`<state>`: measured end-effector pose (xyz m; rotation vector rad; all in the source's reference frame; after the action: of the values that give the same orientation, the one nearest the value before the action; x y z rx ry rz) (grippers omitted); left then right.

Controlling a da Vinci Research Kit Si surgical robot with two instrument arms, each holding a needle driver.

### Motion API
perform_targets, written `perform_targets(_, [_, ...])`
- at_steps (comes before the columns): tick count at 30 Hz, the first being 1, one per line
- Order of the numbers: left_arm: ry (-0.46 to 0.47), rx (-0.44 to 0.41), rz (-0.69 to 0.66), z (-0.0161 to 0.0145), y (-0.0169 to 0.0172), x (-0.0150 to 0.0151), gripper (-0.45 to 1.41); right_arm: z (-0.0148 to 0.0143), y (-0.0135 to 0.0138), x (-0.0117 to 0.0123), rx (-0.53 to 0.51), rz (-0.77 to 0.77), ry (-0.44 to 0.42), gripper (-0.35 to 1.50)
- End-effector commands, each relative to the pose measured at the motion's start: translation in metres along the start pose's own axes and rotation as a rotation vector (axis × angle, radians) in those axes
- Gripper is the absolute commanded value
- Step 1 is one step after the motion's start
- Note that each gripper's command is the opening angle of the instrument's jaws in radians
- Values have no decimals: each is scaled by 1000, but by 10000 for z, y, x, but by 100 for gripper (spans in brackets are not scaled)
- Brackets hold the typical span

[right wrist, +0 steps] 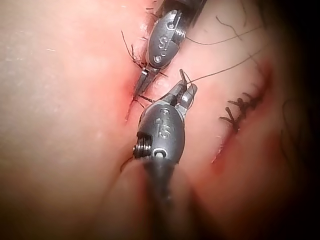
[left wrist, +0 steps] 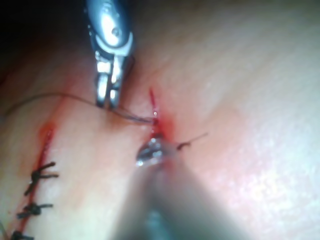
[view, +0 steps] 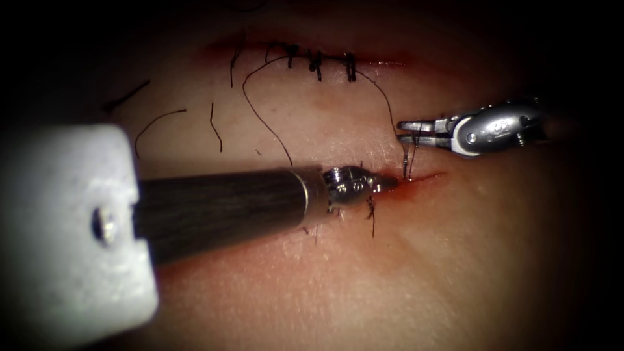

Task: Wound Closure

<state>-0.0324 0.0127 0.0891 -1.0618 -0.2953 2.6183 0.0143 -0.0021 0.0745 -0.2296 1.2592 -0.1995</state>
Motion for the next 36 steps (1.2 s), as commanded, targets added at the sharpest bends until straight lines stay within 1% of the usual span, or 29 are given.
perform_targets(1, [1,-2,0,8,2,-1,-36,7,-5,-3,1,-5,3,-35])
perform_targets(7, [1,-3,0,7,1,-1,-36,7,-7,-3,-2,-30,0,-35])
perform_targets(16, [1,-3,-1,6,1,-1,-36,10,-18,-6,5,-101,-25,-35])
perform_targets(22, [1,-3,-1,5,1,-2,-35,11,-22,-2,13,-115,-27,-35])
perform_targets(27, [1,-4,-1,3,1,-3,-35,6,-26,4,64,-128,-44,-35])
perform_targets(32, [1,-5,-1,3,1,-3,-35,5,-25,6,100,-64,-48,-35])
perform_targets(36, [1,-5,-1,3,0,-3,-35,7,-27,6,136,-37,-36,-35])
